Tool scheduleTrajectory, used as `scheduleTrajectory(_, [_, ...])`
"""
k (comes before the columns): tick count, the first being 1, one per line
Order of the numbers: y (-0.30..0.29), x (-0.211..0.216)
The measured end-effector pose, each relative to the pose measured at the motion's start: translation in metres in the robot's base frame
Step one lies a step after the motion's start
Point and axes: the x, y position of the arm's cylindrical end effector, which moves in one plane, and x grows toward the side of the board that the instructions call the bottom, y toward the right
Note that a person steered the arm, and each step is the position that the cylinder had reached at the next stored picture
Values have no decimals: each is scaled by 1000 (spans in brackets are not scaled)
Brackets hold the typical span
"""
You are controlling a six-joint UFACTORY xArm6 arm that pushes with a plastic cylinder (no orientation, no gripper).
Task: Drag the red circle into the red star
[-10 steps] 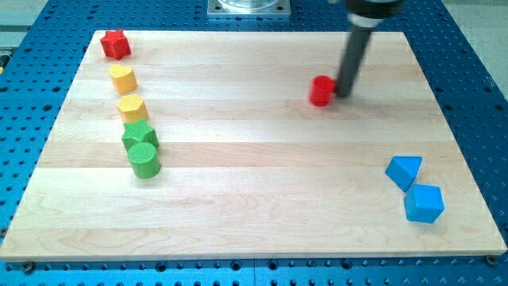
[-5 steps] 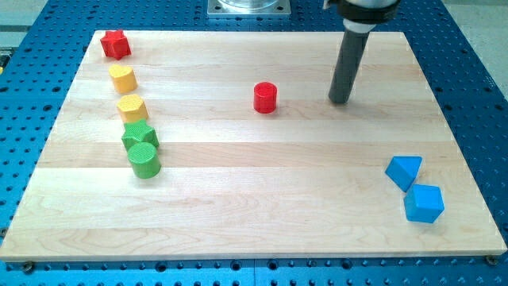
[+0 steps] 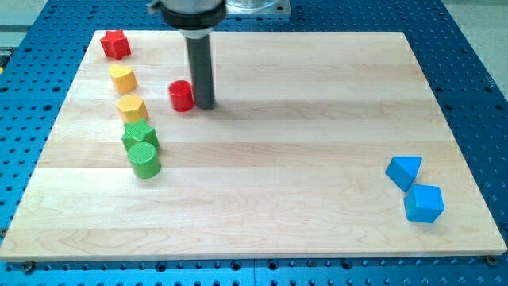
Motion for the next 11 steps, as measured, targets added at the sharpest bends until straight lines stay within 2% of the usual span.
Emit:
scheduleTrajectory(1, [11, 8])
scheduleTrajectory(2, [13, 43])
scheduleTrajectory(3, [-32, 26])
scheduleTrajectory(6, [-43, -64])
scheduleTrajectory(7, [-47, -43])
scheduleTrajectory(8, [-82, -62])
scheduleTrajectory(9, [-84, -80])
scheduleTrajectory(11, [-73, -88])
